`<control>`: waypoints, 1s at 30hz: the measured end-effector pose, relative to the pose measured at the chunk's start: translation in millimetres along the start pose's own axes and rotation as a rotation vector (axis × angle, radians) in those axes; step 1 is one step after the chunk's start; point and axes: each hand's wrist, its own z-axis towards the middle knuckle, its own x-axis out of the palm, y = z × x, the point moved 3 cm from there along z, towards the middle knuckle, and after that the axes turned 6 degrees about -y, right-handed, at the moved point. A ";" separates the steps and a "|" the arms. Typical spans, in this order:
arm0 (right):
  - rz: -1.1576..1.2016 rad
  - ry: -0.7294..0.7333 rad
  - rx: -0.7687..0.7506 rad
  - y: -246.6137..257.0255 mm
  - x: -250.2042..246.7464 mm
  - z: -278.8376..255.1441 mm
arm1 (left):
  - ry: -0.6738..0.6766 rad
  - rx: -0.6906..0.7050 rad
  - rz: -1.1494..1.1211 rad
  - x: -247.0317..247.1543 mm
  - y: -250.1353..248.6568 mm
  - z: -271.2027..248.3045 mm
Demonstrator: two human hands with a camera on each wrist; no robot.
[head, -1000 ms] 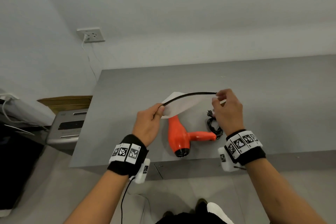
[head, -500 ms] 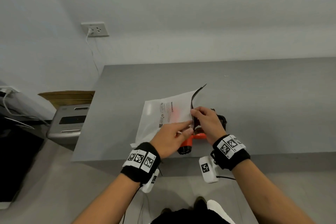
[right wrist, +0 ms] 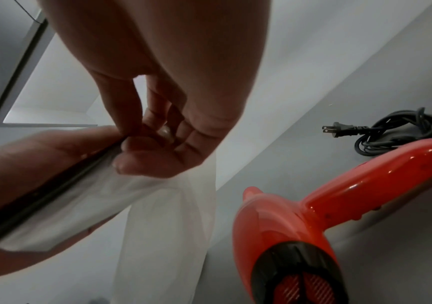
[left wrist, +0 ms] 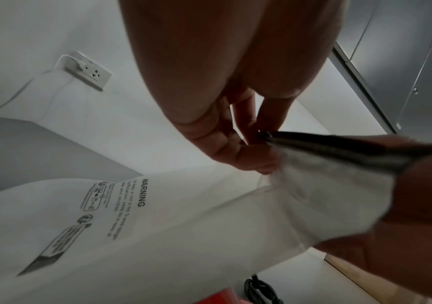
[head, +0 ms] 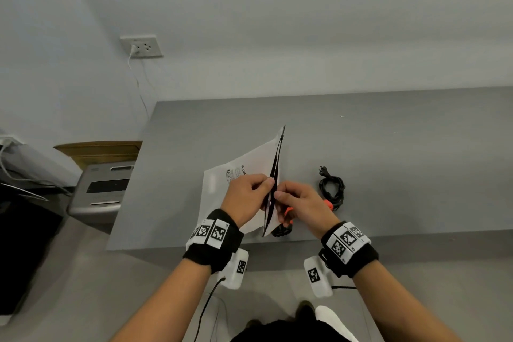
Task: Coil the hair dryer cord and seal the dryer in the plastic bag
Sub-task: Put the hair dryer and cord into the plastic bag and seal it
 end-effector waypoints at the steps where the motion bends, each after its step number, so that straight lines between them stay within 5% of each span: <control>1: -0.005 -0.023 -0.002 1.7 -0.2 -0.3 | -0.001 -0.006 0.016 -0.3 1.2 -0.6; 4: -0.106 -0.210 -0.009 -0.6 -11.7 6.2 | -0.085 -0.067 0.094 -10.9 9.8 2.4; 8: -0.299 -0.433 0.056 -17.2 -43.0 19.3 | -0.366 -0.126 0.106 -54.6 18.6 14.2; 15: -0.587 -0.251 0.114 -39.6 -39.1 34.2 | -0.272 0.046 0.342 -44.7 16.1 12.6; 18: -0.850 -0.332 0.037 -47.7 -60.3 37.2 | -0.194 0.029 0.363 -37.7 32.1 12.9; 22: -1.322 -0.226 0.190 -70.6 -86.2 41.6 | -0.123 -0.041 0.331 -30.6 54.4 11.2; 25: -1.426 -0.090 0.274 -92.1 -93.7 45.7 | -0.110 -0.071 0.327 -27.1 63.6 11.4; 30: -1.559 -0.041 0.158 -89.9 -93.3 48.7 | -0.125 -0.077 0.351 -26.1 70.0 15.4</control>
